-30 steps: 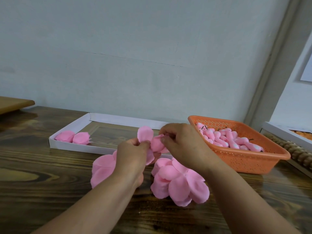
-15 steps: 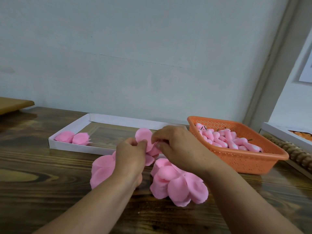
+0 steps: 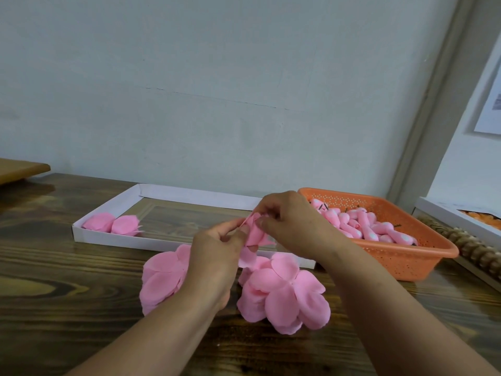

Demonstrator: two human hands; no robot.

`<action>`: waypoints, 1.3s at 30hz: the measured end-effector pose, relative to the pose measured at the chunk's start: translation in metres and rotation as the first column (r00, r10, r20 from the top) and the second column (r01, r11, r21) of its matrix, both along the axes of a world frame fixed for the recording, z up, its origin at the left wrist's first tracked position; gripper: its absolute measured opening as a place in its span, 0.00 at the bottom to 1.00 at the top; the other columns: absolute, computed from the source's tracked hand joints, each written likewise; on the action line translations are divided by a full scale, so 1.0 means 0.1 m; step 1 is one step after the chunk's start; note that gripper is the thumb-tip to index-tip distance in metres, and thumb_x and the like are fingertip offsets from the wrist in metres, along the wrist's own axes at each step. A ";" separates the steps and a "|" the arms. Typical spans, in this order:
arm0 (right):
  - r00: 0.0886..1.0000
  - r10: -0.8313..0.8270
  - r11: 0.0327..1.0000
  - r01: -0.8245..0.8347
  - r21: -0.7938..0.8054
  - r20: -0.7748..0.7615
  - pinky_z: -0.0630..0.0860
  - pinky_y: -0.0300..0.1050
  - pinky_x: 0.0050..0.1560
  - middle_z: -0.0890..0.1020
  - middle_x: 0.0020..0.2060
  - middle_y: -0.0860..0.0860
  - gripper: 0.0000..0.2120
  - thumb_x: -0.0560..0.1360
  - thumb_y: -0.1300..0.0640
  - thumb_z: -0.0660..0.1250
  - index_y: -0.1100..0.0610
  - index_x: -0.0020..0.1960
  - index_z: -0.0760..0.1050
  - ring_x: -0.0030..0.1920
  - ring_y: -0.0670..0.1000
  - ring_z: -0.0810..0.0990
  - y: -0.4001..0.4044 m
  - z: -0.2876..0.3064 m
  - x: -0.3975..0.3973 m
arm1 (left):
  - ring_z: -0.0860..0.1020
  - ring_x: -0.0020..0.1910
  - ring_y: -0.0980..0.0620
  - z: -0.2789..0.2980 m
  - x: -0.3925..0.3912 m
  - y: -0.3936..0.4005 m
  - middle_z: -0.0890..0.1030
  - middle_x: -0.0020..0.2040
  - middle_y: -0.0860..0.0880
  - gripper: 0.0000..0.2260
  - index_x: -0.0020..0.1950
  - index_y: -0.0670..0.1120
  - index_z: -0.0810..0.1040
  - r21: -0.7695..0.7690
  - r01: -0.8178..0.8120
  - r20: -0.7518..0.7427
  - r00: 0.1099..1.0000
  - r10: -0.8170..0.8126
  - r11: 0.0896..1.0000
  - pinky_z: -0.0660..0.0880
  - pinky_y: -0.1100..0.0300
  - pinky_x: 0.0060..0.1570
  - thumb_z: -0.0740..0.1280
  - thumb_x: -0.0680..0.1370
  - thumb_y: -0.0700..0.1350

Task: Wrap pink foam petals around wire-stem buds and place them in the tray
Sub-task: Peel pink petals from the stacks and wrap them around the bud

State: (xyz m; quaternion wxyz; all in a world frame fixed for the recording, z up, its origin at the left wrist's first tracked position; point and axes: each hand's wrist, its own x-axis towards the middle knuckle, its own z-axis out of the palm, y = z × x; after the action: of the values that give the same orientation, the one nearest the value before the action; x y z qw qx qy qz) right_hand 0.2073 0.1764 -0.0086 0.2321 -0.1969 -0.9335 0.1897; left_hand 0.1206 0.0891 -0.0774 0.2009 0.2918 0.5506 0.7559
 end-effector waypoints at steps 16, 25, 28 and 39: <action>0.999 0.020 0.899 -0.031 -0.436 -0.030 0.65 0.37 0.23 0.73 0.21 0.49 0.05 0.73 0.69 0.65 0.63 0.40 0.78 0.20 0.45 0.67 0.08 -0.01 0.00 | 0.83 0.34 0.57 -0.02 0.01 0.00 0.85 0.36 0.53 0.07 0.45 0.57 0.81 -0.054 0.092 0.027 0.996 -0.090 0.994 0.76 0.66 0.32 0.69 0.76 0.43; 0.996 -0.038 0.954 0.014 -0.299 -0.076 0.67 0.36 0.23 0.80 0.27 0.57 0.08 0.70 0.59 0.71 0.60 0.35 0.76 0.20 0.46 0.70 -0.01 -0.09 -0.05 | 0.74 0.20 0.64 0.05 0.03 -0.05 0.83 0.29 0.52 0.04 0.47 0.53 0.82 -0.144 0.048 0.042 0.998 -0.042 0.988 0.62 0.73 0.16 0.70 0.74 0.50; 0.991 -0.102 0.965 0.077 -0.250 -0.089 0.66 0.35 0.22 0.76 0.24 0.52 0.08 0.70 0.62 0.70 0.58 0.33 0.74 0.19 0.44 0.68 0.00 -0.14 -0.08 | 0.78 0.26 0.65 0.06 0.00 -0.07 0.84 0.33 0.52 0.07 0.53 0.51 0.82 -0.192 0.085 0.034 0.996 -0.080 0.978 0.72 0.69 0.25 0.70 0.75 0.47; 0.893 -0.356 0.828 0.165 -0.536 -0.275 0.63 0.33 0.19 0.73 0.17 0.49 0.11 0.71 0.69 0.65 0.61 0.31 0.72 0.15 0.45 0.66 0.20 -0.27 -0.08 | 0.84 0.49 0.46 0.09 -0.02 -0.04 0.85 0.49 0.40 0.09 0.55 0.40 0.77 0.042 0.262 0.378 0.889 -0.258 0.964 0.78 0.55 0.55 0.65 0.78 0.43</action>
State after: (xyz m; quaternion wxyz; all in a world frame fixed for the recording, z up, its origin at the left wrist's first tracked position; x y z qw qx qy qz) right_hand 0.1995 0.1966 -0.0353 0.3655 -0.3392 -0.7564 0.4234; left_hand 0.1189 0.0846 -0.0685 0.4047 0.2097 0.4610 0.7614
